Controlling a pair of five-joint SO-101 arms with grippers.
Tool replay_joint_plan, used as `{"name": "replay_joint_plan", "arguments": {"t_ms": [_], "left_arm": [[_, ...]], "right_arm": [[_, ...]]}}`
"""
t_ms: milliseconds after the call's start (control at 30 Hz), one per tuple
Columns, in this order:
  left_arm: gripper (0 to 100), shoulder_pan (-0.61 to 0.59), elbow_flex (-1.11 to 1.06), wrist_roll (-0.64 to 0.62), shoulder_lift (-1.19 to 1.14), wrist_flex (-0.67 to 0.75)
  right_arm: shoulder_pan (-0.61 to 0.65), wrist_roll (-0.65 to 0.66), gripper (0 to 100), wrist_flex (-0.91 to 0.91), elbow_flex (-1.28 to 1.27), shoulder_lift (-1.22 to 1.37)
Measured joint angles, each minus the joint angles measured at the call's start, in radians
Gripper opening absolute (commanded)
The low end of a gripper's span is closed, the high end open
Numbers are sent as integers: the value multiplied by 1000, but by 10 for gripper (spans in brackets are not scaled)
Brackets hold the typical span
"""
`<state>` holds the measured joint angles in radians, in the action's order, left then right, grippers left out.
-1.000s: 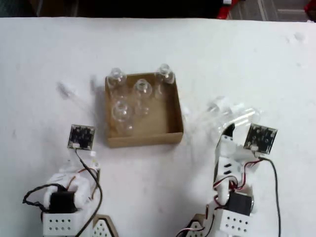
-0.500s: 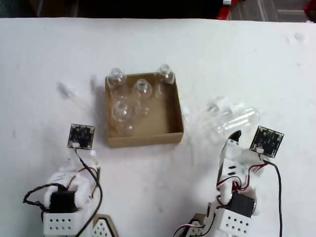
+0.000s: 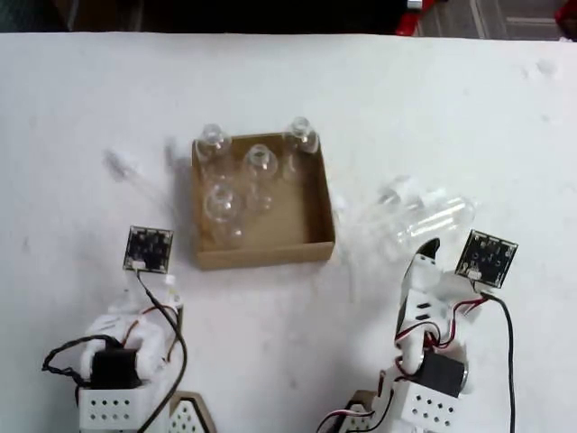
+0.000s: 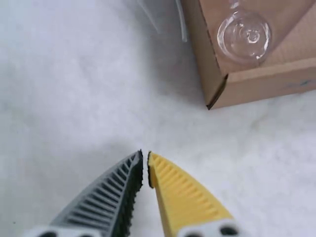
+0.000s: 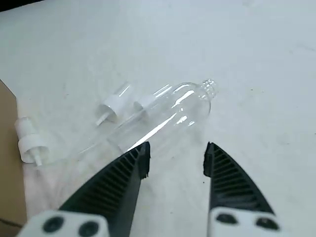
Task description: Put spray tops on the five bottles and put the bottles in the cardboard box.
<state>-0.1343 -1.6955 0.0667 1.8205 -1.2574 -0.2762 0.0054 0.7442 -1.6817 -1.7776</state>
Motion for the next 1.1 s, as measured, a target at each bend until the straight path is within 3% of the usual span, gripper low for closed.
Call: {"name": "replay_joint_plan", "arguments": {"t_ms": [333, 467, 667, 867, 967, 1100], "left_arm": [[23, 0, 0, 0, 0, 0], [23, 0, 0, 0, 0, 0], [23, 0, 0, 0, 0, 0], [23, 0, 0, 0, 0, 0], [23, 0, 0, 0, 0, 0], [23, 0, 0, 0, 0, 0]], "right_arm": [[-5, 0, 152, 12, 0, -3], [-58, 3, 156, -78, 0, -3], [-170, 195, 152, -259, 0, -3], [-221, 229, 156, -359, 0, -3], [-224, 229, 156, -331, 48, -2], [-169, 229, 156, -52, 255, -3]]}}
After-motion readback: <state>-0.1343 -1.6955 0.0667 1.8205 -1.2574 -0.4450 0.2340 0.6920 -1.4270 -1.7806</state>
